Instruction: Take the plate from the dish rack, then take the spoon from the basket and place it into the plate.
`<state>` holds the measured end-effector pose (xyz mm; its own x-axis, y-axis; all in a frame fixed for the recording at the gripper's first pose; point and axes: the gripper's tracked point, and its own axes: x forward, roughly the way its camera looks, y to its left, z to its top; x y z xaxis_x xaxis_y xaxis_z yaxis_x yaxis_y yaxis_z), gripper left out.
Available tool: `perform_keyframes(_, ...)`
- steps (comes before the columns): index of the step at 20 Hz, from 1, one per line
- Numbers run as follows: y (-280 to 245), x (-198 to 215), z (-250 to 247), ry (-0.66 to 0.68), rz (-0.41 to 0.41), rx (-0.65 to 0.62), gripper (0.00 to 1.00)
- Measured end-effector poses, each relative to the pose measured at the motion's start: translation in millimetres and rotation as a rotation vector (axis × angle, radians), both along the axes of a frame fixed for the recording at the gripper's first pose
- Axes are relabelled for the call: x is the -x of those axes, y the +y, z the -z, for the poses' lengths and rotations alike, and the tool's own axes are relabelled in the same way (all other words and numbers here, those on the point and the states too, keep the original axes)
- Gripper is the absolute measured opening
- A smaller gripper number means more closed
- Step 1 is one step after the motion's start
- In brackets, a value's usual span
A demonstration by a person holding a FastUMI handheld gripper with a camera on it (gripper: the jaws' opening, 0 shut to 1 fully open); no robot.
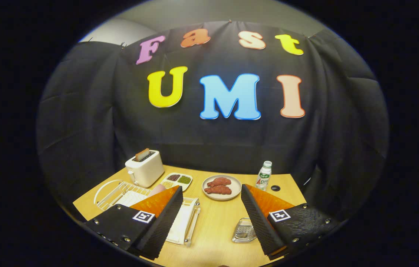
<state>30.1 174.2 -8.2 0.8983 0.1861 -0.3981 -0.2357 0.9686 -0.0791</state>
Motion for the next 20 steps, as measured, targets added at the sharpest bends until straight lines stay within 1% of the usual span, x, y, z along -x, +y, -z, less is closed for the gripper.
perform_keyframes(2, 24, -5, 12, 0.148, -0.043, 0.023, 0.97)
perform_keyframes(4, 47, -12, 23, 0.275, -0.062, 0.056, 0.97)
perform_keyframes(8, 86, -18, 52, 0.505, -0.076, 0.085, 0.97)
perform_keyframes(10, 98, -20, 67, 0.59, -0.062, 0.117, 0.97)
perform_keyframes(13, 110, -28, 83, 0.659, -0.051, 0.173, 0.97)
perform_keyframes(20, 129, -47, 96, 0.726, -0.019, 0.148, 0.97)
